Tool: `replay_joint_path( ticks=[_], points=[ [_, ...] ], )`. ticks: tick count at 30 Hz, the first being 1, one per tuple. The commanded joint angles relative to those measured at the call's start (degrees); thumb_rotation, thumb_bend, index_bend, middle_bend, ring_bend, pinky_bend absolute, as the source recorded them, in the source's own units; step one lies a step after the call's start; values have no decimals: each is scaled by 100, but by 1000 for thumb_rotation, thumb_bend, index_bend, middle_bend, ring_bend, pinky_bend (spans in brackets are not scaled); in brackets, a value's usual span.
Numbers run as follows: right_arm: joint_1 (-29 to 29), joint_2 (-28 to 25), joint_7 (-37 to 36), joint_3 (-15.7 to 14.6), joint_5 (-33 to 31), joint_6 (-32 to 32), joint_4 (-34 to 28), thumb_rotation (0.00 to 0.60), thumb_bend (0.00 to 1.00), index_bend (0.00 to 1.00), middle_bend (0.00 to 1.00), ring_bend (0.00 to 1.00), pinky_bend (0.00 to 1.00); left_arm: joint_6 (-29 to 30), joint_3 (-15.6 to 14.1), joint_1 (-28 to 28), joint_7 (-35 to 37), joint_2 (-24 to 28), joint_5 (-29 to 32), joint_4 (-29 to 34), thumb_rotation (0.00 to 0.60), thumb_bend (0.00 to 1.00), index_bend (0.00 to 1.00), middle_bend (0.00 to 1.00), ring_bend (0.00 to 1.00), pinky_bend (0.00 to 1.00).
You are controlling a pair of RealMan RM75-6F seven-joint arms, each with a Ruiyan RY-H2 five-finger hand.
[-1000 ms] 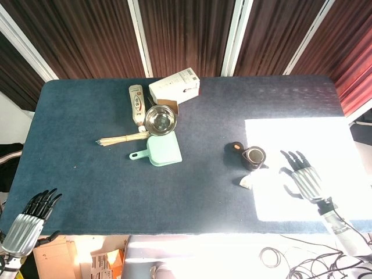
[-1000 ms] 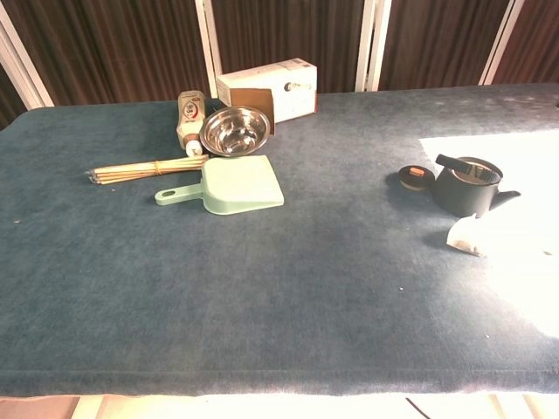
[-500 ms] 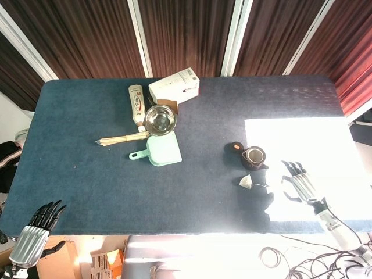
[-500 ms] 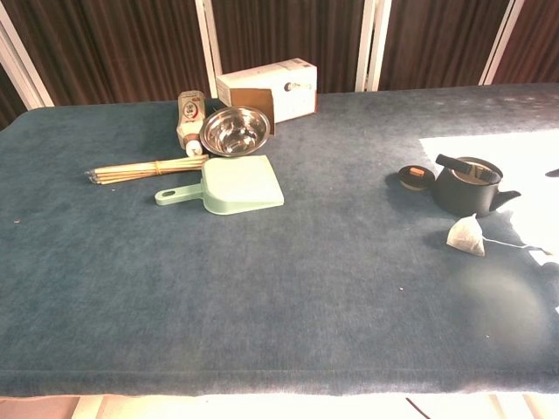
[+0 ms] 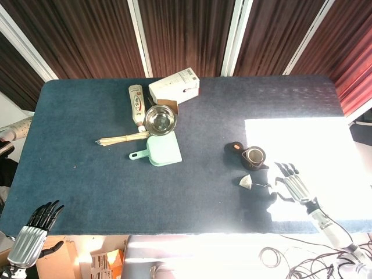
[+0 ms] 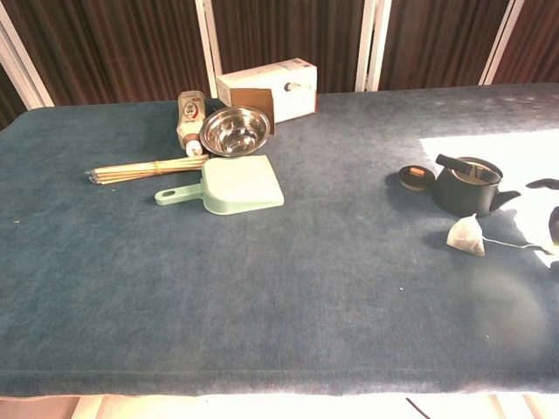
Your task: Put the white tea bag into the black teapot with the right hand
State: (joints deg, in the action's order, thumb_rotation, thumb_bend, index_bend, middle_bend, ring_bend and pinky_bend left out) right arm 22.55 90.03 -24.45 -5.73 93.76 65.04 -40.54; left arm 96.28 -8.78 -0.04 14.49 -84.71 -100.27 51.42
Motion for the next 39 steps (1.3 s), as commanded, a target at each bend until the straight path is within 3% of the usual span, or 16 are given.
replay_joint_path(
  ticks=[1,18,31,39],
  points=[
    [16,27,16,11,-28,-60,23,600,327,525,0,0,0,-6,-2,3,1,-1,1,-7,600,19,0,8,0,130],
    [79,144,44,24,-49,-140,45,600,330,572,0,0,0,-46,-3,30,22,12,32,-22,600,19,0,8,0,130],
    [107,140,110,45,-80,-169,-14,600,494,634,23,0,0,-36,-4,52,40,12,33,-44,600,19,0,8,0,130],
    [45,-69,188,80,-3,258,-299,600,528,649,26,0,0,-14,12,57,35,26,39,-28,600,19,0,8,0,130]
  ],
)
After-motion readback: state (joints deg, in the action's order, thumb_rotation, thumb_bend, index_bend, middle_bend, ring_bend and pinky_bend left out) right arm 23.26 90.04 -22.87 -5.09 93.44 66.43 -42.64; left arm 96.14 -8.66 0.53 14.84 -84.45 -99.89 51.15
